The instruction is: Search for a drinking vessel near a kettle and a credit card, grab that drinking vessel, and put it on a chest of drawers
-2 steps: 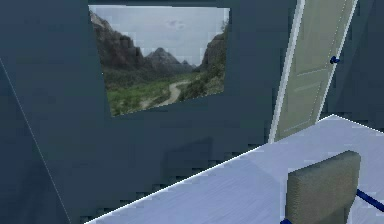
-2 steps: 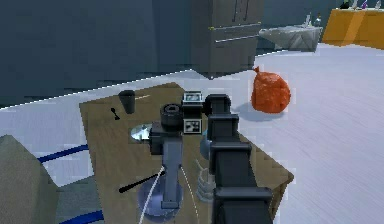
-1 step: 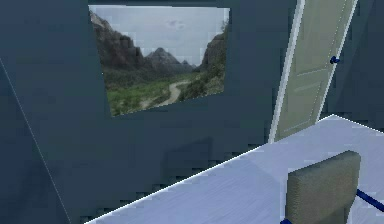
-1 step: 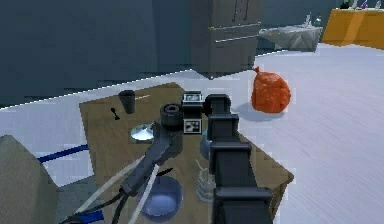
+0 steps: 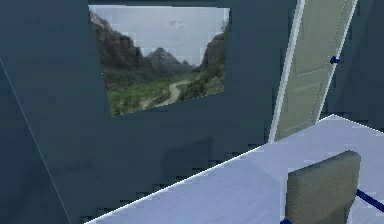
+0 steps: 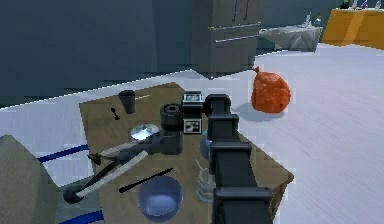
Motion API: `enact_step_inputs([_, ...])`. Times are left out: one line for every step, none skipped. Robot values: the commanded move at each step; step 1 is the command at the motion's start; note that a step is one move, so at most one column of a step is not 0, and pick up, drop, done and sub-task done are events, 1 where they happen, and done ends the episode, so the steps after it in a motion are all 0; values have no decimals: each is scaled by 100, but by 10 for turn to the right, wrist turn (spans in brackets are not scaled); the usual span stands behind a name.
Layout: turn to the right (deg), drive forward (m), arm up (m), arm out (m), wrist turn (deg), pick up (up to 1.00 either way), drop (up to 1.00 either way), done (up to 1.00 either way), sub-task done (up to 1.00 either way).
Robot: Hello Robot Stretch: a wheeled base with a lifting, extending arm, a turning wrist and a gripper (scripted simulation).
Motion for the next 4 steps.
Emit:
enact_step_inputs([0, 0, 0, 0, 450, 0, 0, 0, 0])
enact_step_inputs([0, 0, 0, 0, 450, 0, 0, 0, 0])
enact_step_inputs([0, 0, 0, 0, 300, 0, 0, 0, 0])
enact_step_inputs([0, 0, -30, 0, 0, 0, 0, 0, 0])
